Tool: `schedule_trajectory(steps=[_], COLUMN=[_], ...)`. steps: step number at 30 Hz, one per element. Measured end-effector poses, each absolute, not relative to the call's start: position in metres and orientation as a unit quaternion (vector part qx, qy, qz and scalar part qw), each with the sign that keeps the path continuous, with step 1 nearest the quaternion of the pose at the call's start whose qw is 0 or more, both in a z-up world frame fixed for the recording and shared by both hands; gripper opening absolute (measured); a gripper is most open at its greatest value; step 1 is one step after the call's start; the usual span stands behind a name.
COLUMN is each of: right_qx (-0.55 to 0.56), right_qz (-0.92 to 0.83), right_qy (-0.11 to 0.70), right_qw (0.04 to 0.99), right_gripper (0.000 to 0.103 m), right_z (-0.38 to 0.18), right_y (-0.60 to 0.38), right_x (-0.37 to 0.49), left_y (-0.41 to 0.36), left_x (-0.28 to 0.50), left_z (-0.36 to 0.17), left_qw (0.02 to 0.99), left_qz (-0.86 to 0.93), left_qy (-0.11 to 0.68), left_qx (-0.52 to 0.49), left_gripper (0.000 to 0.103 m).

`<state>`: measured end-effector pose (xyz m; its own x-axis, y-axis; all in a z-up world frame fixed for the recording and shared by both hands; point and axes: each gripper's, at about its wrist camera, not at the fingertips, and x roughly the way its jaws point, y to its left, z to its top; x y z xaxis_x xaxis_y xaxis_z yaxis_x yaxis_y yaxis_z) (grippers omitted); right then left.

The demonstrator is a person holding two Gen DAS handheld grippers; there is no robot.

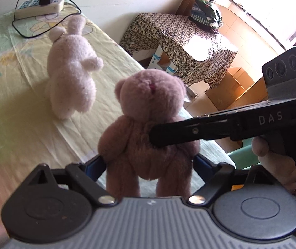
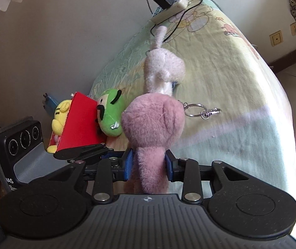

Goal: Organize objects
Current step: 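Carry the pink teddy bear with the right gripper over the red box, then lower the teddy bear into the red box and open the right gripper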

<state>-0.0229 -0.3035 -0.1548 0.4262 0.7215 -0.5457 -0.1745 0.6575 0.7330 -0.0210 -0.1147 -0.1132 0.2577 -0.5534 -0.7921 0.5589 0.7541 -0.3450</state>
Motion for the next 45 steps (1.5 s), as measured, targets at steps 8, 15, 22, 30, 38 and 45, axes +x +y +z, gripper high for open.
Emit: schedule_trajectory(steps=[8, 15, 22, 30, 38, 45], right_qx=[0.267, 0.245, 0.22, 0.188, 0.176, 0.155], right_qz=[0.338, 0.361, 0.368, 0.394, 0.43, 0.412], right_qy=[0.447, 0.43, 0.384, 0.324, 0.317, 0.372], right_qw=[0.784, 0.791, 0.818, 0.839, 0.827, 0.817], right_gripper=[0.034, 0.034, 0.034, 0.035, 0.035, 0.035], right_z=[-0.134, -0.11, -0.064, -0.02, -0.016, -0.025], right_y=[-0.257, -0.21, -0.165, -0.093, -0.014, 0.039], right_x=[-0.015, -0.008, -0.016, -0.017, 0.002, 0.019], left_y=[-0.067, -0.024, 0.028, 0.107, 0.187, 0.236], left_x=[-0.037, -0.042, -0.052, -0.068, -0.072, -0.056], left_z=[-0.09, -0.066, -0.023, 0.014, 0.02, -0.002], left_qw=[0.824, 0.845, 0.873, 0.908, 0.922, 0.913], left_qz=[-0.301, -0.275, -0.274, -0.246, -0.199, -0.176], left_qy=[0.48, 0.458, 0.402, 0.337, 0.329, 0.361], left_qx=[-0.011, -0.016, -0.018, -0.026, -0.042, -0.065], left_gripper=[0.088, 0.088, 0.088, 0.088, 0.088, 0.088])
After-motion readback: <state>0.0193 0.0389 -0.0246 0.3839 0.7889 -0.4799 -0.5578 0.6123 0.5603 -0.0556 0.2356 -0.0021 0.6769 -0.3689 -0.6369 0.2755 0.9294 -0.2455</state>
